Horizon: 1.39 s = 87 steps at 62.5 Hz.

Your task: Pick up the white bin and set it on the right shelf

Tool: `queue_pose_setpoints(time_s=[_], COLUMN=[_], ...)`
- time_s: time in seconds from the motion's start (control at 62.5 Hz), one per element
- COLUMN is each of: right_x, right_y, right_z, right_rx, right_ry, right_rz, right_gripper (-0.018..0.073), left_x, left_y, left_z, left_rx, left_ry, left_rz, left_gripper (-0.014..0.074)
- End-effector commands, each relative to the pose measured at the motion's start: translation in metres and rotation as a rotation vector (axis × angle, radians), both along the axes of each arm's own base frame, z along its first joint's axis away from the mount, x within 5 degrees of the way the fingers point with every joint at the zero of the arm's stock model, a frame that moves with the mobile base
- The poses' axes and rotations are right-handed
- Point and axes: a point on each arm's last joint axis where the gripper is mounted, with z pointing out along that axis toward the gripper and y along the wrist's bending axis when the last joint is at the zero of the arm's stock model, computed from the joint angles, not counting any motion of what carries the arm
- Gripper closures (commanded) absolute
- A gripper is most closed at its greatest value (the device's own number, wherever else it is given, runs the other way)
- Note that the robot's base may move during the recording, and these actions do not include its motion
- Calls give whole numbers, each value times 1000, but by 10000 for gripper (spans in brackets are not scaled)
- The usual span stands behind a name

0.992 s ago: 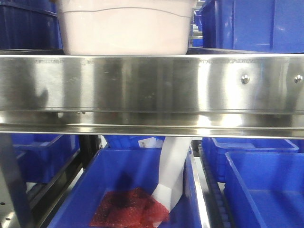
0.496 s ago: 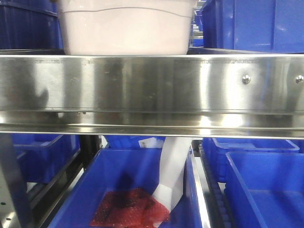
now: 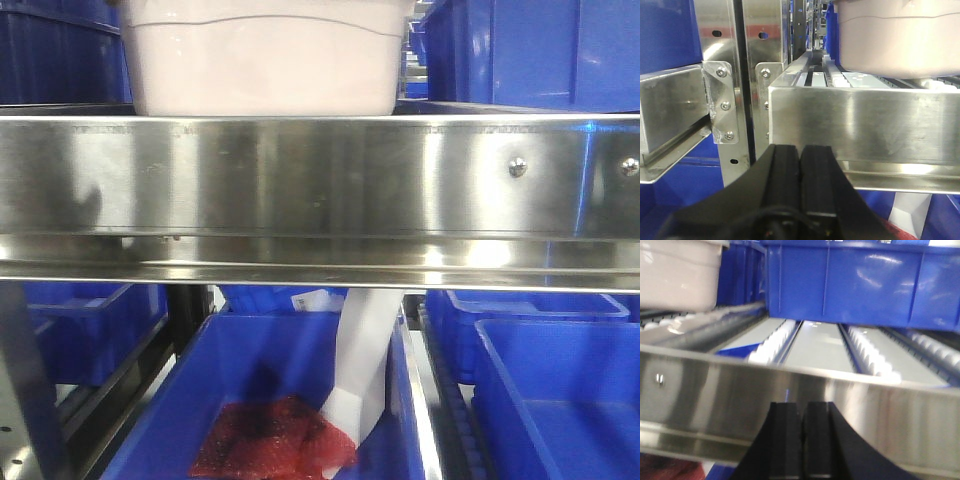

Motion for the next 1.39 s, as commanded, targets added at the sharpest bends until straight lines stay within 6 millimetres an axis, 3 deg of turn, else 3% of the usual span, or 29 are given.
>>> queue_pose_setpoints(time_s=[0.0, 1.376], right_x=[-1, -2], right_y=[0, -2], right_z=[4, 3], right_rx=[57, 63], right_ry=[-91, -80], right_rz=[4, -42], right_gripper=[491, 491], left_x=[-1, 0], left_y=[1, 1], left_z=[2, 2], left_rx=[-11, -11], left_ry=[-78, -76], left_rz=[8, 8], left_gripper=[715, 715])
